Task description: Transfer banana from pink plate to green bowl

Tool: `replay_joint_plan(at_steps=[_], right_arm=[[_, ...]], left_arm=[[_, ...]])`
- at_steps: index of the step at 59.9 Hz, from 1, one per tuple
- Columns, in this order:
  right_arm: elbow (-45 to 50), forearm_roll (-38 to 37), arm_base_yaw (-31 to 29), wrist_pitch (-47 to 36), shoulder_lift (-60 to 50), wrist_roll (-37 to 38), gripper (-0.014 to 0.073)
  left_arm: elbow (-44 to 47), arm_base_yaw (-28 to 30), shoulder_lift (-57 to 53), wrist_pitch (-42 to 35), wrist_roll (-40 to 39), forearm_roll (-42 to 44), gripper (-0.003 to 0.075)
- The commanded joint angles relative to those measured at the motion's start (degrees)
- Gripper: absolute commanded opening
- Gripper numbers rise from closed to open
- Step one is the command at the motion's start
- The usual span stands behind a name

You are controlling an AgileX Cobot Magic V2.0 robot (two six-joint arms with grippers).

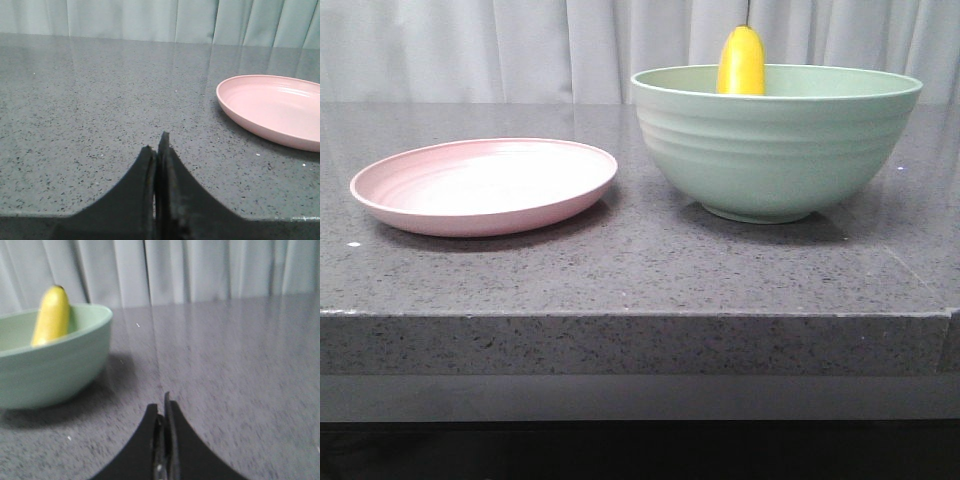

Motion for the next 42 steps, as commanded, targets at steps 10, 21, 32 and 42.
replay_joint_plan(at_steps=[10,21,32,42], right_arm=[[0.7,1.2,-1.5,1.6,-2.9,0.1,-0.0107],[0.7,1.0,-1.5,1.6,-2.9,0.1,-0.0107],[0.7,1.0,-1.5,1.6,-2.9,0.1,-0.0107],[0.7,1.0,-1.5,1.6,-2.9,0.1,-0.0107]], left_arm=[[0.2,0.1,-1.0,-4.8,-0.5,-0.6,-0.0020],[0.2,0.1,-1.0,-4.8,-0.5,-0.6,-0.0020],[0.2,0.1,-1.0,-4.8,-0.5,-0.6,-0.0020],[0.2,0.1,-1.0,-4.8,-0.5,-0.6,-0.0020]])
